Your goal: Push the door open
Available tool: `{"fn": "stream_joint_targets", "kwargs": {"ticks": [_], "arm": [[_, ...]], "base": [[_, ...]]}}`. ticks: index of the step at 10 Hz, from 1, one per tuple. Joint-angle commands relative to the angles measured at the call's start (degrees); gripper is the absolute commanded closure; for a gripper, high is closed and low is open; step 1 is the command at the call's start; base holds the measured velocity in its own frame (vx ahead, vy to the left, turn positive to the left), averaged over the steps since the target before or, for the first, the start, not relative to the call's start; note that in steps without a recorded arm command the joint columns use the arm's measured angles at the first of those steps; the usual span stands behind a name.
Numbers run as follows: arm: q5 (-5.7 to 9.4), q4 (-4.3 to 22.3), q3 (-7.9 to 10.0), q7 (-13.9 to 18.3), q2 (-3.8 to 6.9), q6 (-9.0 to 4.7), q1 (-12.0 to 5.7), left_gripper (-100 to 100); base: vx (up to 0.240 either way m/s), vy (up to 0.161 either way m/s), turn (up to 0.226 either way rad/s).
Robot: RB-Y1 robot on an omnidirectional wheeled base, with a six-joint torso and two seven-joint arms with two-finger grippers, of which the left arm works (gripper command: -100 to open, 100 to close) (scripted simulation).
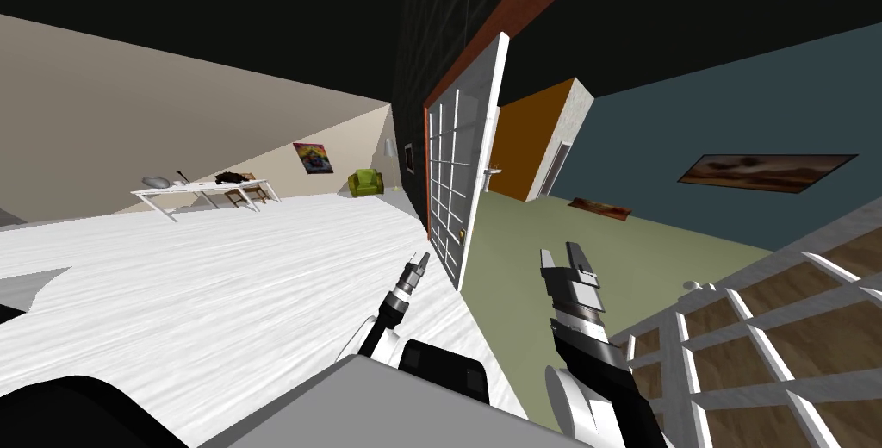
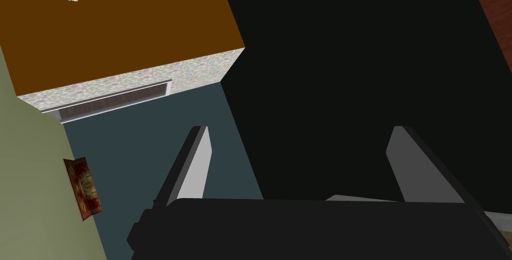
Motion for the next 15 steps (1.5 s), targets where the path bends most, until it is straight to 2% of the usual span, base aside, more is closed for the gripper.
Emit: {"fn": "stream_joint_targets", "kwargs": {"ticks": [1, 14, 15], "arm": [[-0.73, 1.9, -0.76, -1.8, 0.0, -0.63, -0.51, -100], [-6.34, 14.5, -6.76, -14.9, 0.5, -5.02, -3.3, -100], [-7.14, 16.2, -7.62, -16.8, 0.54, -5.65, -3.7, -100]], "base": [[0.086, 0.036, -0.033], [0.097, 0.036, -0.036], [0.113, 0.051, -0.042]]}}
